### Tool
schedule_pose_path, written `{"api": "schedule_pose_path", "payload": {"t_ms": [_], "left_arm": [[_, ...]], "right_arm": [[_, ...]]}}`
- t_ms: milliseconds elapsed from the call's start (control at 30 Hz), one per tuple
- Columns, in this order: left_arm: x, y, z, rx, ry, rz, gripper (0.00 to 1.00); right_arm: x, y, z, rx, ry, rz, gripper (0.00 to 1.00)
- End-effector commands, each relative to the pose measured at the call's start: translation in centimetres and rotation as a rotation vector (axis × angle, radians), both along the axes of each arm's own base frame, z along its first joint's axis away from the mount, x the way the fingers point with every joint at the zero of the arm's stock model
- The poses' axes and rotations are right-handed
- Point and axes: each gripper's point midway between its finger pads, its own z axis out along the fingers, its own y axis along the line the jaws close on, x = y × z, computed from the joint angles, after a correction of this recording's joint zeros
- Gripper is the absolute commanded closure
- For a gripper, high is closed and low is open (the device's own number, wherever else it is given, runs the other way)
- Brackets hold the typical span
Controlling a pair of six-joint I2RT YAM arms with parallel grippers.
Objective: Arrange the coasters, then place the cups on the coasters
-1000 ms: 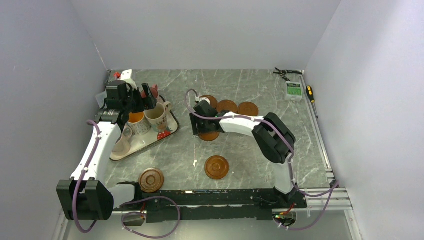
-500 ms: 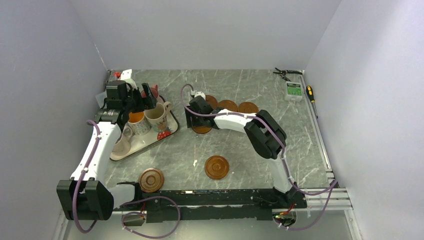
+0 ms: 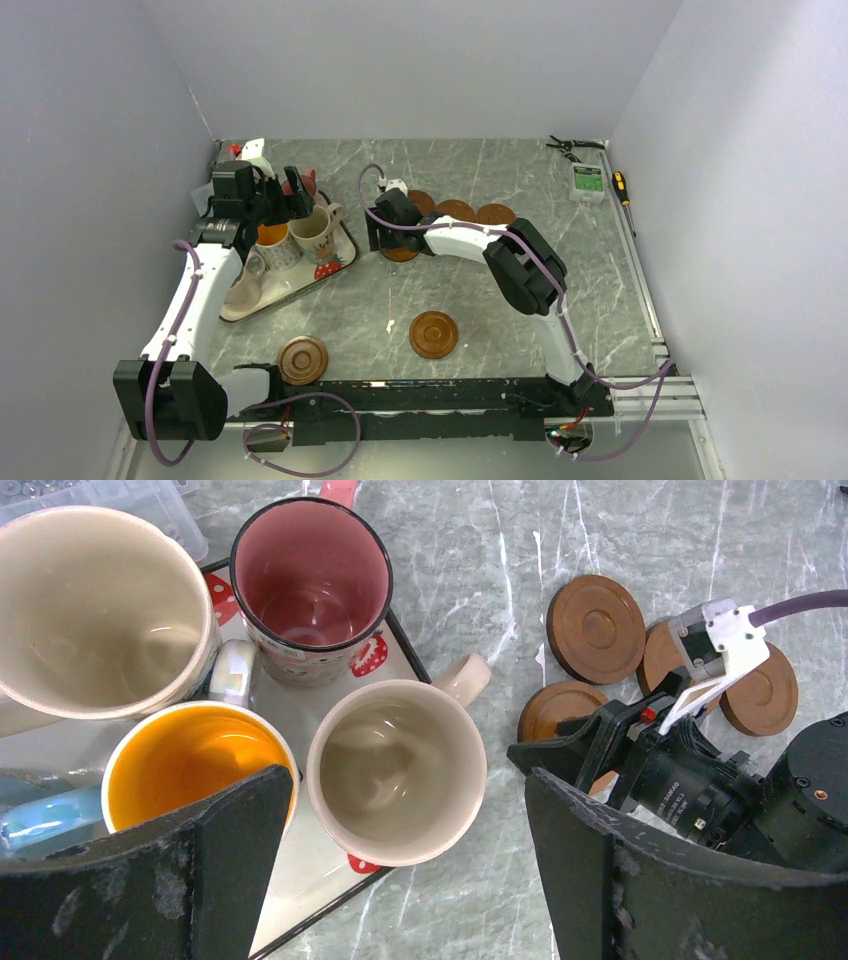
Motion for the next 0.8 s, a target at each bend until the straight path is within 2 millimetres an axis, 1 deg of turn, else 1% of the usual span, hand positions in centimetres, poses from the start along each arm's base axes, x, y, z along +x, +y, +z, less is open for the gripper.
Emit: {"api": "schedule_pose_path", "payload": {"t_ms": [0, 33, 133, 233, 267, 300, 367, 400, 467, 600, 667, 767], "left_arm": [[0.6, -0.4, 2.5, -0.006, -0.065, -0.024, 0.06], [0.6, -0.5, 2.5, -0.006, -0.064, -0.025, 0.06], [0.6, -0.6, 2.4, -0.009, -0.065, -0.033, 0.07], [0.6, -0.7, 2.6, -0.012, -0.07, -0.041, 0.06], [0.5, -0.8, 2.6, -0.013, -0.071, -0.045, 0.07], [0.5, -0.8, 2.8, -0.013, -0.078, -0.047, 0.07], [0.4, -0.8, 2.9, -0.01, -0.085, -0.045, 0.07], [0.4, -0.7, 3.0, -0.008, -0.087, -0.044, 0.07], [0.4, -0.7, 3.0, -0.005, -0.09, -0.043, 0.07], [0.5, -0.4, 2.8, 0.01, -0.098, -0.038, 0.06], [0.5, -0.2, 2.8, 0.022, -0.102, -0.027, 0.07], [0.5, 0.2, 2.9, 0.037, -0.108, -0.015, 0.06]], "right_arm": [[-0.2, 0.5, 0.3, 0.007, 0.013, 0.048, 0.29], [-0.5, 0.7, 1.2, 0.019, 0.009, 0.067, 0.28], [-1.7, 1.5, 5.8, 0.101, -0.041, 0.131, 0.24], [-3.2, 1.7, 10.5, 0.18, -0.1, 0.195, 0.2], [-3.9, 1.7, 11.7, 0.193, -0.124, 0.23, 0.17], [-4.5, 1.5, 12.9, 0.198, -0.146, 0.247, 0.16], [-5.8, 0.6, 13.7, 0.183, -0.164, 0.254, 0.14], [-6.3, 0.1, 13.7, 0.172, -0.161, 0.245, 0.14], [-7.7, -1.3, 12.8, 0.149, -0.125, 0.217, 0.14], [-10.7, -4.4, 9.4, 0.096, -0.025, 0.158, 0.14], [-12.8, -5.6, 7.7, 0.048, 0.025, 0.138, 0.14], [-15.9, -7.5, 5.9, -0.07, 0.061, 0.099, 0.13]]}}
